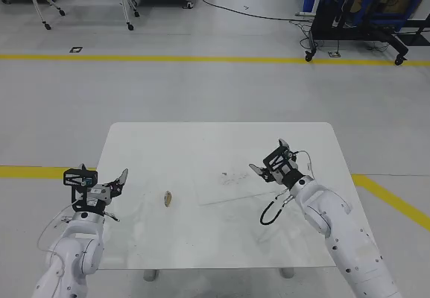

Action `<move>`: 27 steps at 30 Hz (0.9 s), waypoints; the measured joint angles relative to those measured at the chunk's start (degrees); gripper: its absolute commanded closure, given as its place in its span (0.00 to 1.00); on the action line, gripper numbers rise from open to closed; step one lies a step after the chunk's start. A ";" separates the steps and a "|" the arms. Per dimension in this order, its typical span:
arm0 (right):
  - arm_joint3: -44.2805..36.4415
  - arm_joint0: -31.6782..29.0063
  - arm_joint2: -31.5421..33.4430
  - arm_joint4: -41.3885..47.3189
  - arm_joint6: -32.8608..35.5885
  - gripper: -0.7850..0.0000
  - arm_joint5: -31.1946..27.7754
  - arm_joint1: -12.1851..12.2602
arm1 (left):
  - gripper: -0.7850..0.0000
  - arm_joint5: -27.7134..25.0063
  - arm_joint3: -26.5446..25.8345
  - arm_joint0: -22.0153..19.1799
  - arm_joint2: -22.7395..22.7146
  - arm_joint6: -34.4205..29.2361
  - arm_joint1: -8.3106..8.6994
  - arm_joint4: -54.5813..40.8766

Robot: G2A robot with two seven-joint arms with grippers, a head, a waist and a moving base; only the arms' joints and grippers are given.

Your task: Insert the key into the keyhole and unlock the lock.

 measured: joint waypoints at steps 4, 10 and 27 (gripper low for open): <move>3.14 4.01 -2.99 1.91 0.72 0.00 -5.94 -0.40 | 0.00 0.00 0.00 0.00 0.00 0.00 0.00 0.00; 9.78 11.37 -8.36 4.78 2.16 0.00 -13.26 -1.47 | 0.00 0.00 0.00 0.00 0.00 0.00 0.00 0.00; 32.25 28.86 -23.76 7.81 7.69 0.07 -25.15 -6.08 | 0.00 0.00 0.00 0.00 0.00 0.00 0.00 0.00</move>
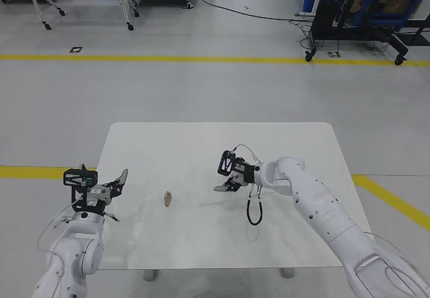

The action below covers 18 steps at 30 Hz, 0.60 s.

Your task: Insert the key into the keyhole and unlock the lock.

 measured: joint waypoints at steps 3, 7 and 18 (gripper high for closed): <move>3.96 2.47 -2.52 -1.35 2.12 0.10 2.32 -1.15 | 0.00 0.00 0.00 0.00 0.00 0.00 0.00 0.00; 8.19 4.96 -4.82 -1.96 3.40 0.35 5.24 -2.57 | 0.00 0.00 0.00 0.00 0.00 0.00 0.00 0.00; 15.11 8.69 -7.77 -1.58 3.32 1.00 8.43 -5.17 | 0.00 0.00 0.00 0.00 0.00 0.00 0.00 0.00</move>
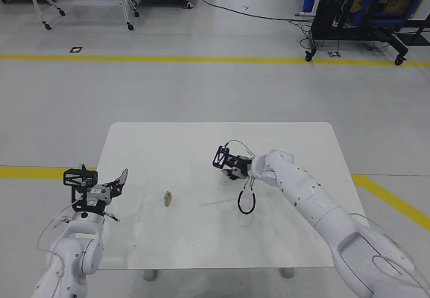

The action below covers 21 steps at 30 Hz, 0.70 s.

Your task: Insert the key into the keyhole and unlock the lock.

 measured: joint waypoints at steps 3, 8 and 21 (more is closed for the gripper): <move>1.53 0.38 -0.74 0.06 0.32 1.00 0.03 -0.59 | 0.00 0.00 0.00 0.00 0.00 0.00 0.00 0.00; 3.31 0.97 -0.95 0.75 -1.44 1.00 -1.37 -1.07 | 0.00 0.00 0.00 0.00 0.00 0.00 0.00 0.00; -5.33 -4.78 5.97 -2.34 -11.76 1.00 -2.83 3.22 | 0.00 0.00 0.00 0.00 0.00 0.00 0.00 0.00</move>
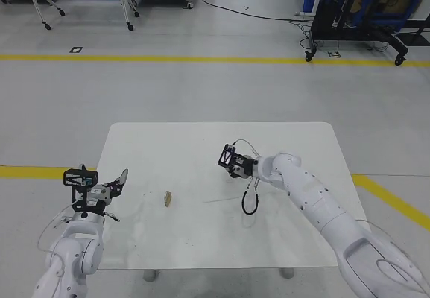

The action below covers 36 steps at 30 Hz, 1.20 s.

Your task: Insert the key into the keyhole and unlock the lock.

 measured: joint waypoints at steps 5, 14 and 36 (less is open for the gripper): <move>-4.99 -5.20 6.46 4.59 -9.37 1.00 -5.79 2.57 | 0.00 0.00 0.00 0.00 0.00 0.00 0.00 0.00; -3.74 -9.40 15.09 24.92 -7.87 1.00 -19.23 5.15 | 0.00 0.00 0.00 0.00 0.00 0.00 0.00 0.00; -2.62 -11.11 5.90 45.19 -15.77 1.00 -19.53 3.92 | 0.00 -25.65 -1.32 -5.33 1.77 -16.90 0.14 -35.53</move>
